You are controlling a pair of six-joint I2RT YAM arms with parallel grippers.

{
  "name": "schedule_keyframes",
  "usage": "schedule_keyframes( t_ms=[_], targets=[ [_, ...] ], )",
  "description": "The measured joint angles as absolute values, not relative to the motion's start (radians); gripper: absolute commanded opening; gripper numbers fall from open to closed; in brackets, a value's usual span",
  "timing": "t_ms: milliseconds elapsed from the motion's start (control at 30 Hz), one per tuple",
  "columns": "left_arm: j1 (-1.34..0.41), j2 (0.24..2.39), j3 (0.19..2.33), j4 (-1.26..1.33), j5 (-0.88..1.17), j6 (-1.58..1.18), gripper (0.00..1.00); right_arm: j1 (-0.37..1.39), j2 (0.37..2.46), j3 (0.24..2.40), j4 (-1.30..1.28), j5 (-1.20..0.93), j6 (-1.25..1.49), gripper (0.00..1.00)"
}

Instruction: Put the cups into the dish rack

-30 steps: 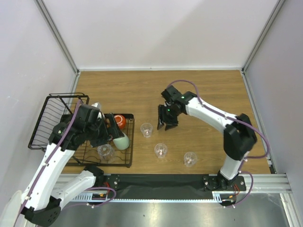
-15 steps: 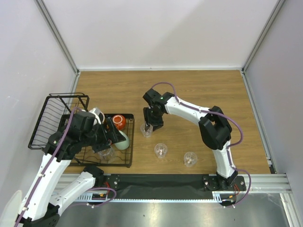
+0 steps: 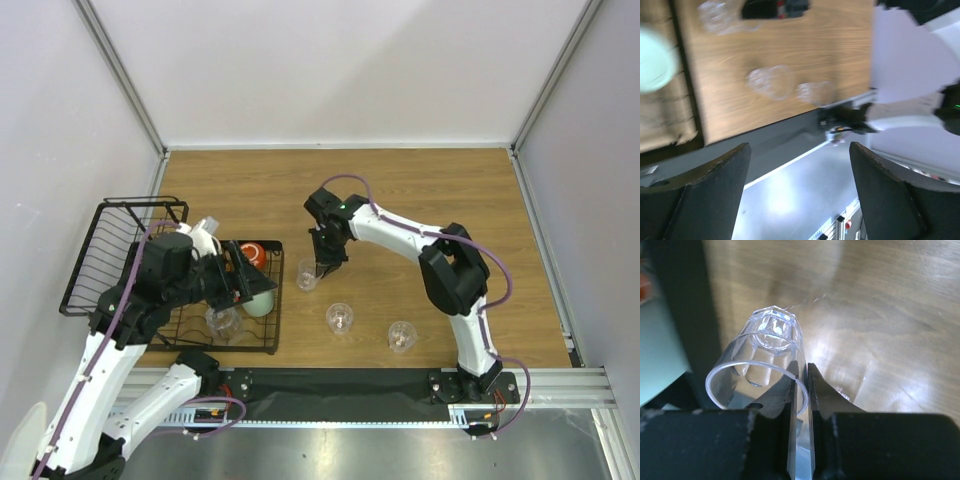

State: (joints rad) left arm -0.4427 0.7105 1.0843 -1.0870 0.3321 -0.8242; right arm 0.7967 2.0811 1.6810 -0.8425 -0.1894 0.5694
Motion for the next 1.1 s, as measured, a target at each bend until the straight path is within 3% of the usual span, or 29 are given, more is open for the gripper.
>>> schedule_keyframes(
  t_ms=[200, 500, 767, 1100],
  targets=[
    [-0.443, 0.701, 1.061, -0.867, 0.448, -0.886, 0.85, 0.714, 1.836, 1.577, -0.790, -0.324, 0.558, 0.00],
    [-0.443, 0.630, 0.915, -0.557, 0.461, -1.228, 0.85, 0.630, 1.314, 1.319, -0.444, -0.524, 0.664, 0.00],
    [-0.459, 0.534, 0.829, -0.331, 0.389, -1.504, 0.84, 0.652, 1.190, 1.150, -0.175, -0.595, 0.796, 0.00],
    [-0.575, 0.505, 0.746, -0.197, 0.298, -1.606, 0.84, 0.716, 1.184, 1.127, 0.009, -0.601, 0.891, 0.00]
  ],
)
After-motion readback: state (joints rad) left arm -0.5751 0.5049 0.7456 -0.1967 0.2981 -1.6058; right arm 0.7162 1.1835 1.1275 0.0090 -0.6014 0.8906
